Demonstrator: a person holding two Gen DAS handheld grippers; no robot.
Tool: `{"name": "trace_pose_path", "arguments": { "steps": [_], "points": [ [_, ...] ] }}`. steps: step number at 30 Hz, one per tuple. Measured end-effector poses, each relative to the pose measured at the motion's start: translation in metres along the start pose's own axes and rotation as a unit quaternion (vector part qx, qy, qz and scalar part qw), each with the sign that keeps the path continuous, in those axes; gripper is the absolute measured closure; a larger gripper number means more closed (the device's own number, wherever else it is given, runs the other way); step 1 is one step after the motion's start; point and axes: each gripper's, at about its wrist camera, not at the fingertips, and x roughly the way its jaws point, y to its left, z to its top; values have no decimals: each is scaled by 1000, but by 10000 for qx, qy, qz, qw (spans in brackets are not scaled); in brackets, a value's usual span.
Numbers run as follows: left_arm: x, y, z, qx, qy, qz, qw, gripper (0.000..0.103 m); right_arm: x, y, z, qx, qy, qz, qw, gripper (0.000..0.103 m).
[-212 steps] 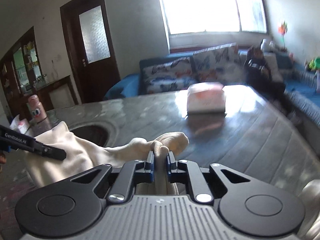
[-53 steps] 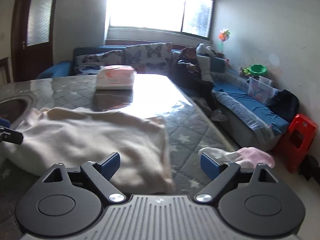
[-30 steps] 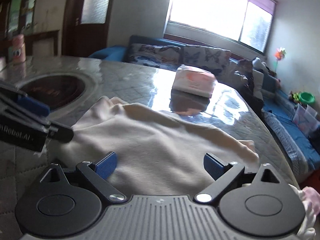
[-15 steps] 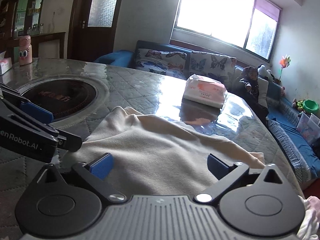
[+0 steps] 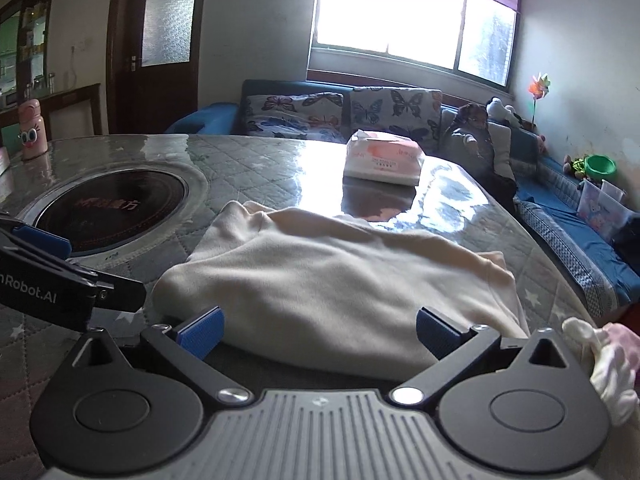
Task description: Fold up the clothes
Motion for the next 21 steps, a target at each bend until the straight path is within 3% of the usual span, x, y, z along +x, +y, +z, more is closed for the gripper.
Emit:
{"name": "trace_pose_path", "arguments": {
  "steps": [21],
  "points": [
    [-22,21,-31,-143,213,188,9995,0,-23,14,-20,348,212,23,9992,0]
  ]
}}
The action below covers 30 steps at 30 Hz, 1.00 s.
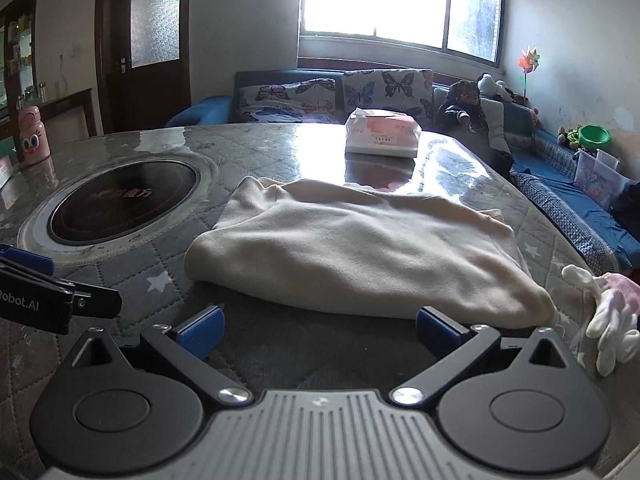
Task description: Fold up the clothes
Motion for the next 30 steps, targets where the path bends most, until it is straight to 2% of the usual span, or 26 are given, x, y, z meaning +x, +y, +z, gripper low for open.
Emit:
{"name": "trace_pose_path", "arguments": {
  "steps": [14,30],
  "points": [
    [-8,-4,-18,117,34,117,9999,0,-2,2,-16,200,197,129,9995,0],
    [-9,-9,-20,173,62,155,9997,0,0,0,-19,264,291,112,9992,0]
  ]
}}
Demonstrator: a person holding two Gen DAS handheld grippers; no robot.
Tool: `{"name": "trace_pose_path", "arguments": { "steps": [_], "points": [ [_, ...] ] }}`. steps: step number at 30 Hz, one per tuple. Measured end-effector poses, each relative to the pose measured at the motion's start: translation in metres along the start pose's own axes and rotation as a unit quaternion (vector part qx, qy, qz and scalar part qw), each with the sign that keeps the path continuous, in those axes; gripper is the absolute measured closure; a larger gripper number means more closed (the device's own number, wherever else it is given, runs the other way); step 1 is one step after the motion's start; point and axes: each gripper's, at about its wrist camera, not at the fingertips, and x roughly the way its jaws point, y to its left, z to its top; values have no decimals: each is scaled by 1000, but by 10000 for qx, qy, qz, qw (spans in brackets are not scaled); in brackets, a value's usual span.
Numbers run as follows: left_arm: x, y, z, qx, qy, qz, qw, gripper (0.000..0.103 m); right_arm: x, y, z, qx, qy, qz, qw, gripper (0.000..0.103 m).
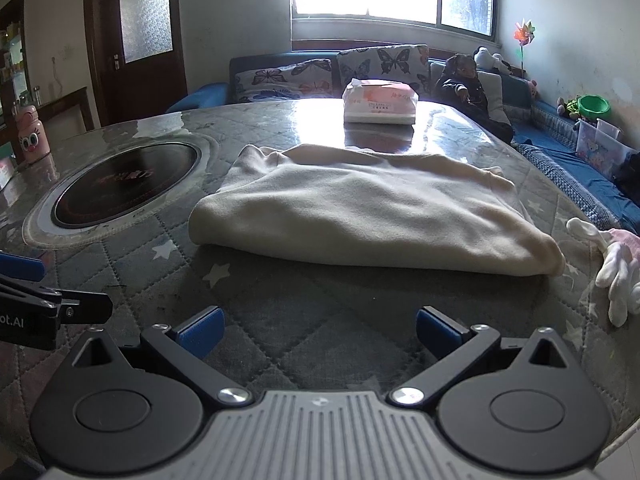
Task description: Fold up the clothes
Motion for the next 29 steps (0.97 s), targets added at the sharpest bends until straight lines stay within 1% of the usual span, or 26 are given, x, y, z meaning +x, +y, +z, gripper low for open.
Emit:
{"name": "trace_pose_path", "arguments": {
  "steps": [19,29],
  "points": [
    [-1,-4,0,-6,-45,-29,10000,0,1,2,-1,-3,58,35,10000,0],
    [-2,-11,1,114,-100,-91,9998,0,1,0,-2,44,61,26,10000,0]
  ]
}}
